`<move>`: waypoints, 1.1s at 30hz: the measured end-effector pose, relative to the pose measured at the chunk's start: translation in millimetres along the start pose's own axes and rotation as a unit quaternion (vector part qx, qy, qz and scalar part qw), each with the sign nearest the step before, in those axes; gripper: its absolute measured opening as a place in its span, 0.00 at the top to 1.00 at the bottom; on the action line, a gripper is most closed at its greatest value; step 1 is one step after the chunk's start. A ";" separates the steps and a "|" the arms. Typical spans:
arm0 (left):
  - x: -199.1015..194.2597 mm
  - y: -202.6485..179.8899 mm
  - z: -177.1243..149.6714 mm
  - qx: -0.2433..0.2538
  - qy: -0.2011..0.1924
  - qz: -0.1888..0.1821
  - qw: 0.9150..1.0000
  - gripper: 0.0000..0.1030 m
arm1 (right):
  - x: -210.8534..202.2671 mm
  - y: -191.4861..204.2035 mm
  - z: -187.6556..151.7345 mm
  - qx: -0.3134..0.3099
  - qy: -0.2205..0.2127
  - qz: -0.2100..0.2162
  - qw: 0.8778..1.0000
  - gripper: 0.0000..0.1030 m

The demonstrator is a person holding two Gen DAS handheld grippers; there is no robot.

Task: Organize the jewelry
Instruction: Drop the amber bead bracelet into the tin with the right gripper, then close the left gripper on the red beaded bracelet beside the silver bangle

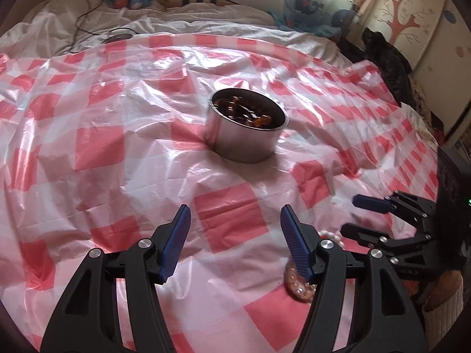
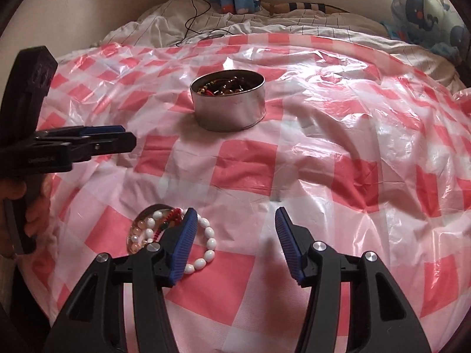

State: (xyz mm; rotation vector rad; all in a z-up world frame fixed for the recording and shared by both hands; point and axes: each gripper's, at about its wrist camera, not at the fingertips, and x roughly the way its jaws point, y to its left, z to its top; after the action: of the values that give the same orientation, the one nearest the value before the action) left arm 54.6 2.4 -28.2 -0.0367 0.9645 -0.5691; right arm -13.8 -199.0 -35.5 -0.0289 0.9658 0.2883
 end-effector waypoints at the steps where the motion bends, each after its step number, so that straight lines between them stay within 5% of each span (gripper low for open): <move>1: 0.3 -6.2 -1.5 0.019 0.007 -0.004 1.000 0.42 | 1.9 0.2 -0.7 -0.004 0.005 -0.001 1.000 0.48; 6: 10.7 -37.7 -17.0 0.133 0.046 0.027 0.990 0.42 | 12.0 10.4 -4.4 -0.042 0.025 -0.020 0.999 0.48; 15: 31.9 -52.6 -34.7 0.202 0.079 0.090 0.972 0.41 | 19.6 17.9 -6.2 -0.062 0.031 -0.041 0.997 0.43; 23: 11.9 -3.4 -9.6 0.099 0.019 0.200 0.975 0.41 | 15.9 16.7 -4.6 -0.067 0.021 -0.070 0.995 0.38; 29: 11.0 7.7 -6.8 0.076 0.038 0.134 0.987 0.41 | 2.9 13.6 1.3 -0.044 -0.012 -0.042 0.998 0.38; 33: 20.1 2.1 -12.3 0.089 0.054 0.126 0.987 0.41 | -8.2 14.1 6.2 -0.023 -0.043 0.005 0.999 0.38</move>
State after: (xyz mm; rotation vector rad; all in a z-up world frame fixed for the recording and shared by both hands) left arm 54.7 -2.7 -51.3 0.2751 1.0025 -0.4250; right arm -16.8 -186.3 -23.8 -0.0536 0.8738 0.3189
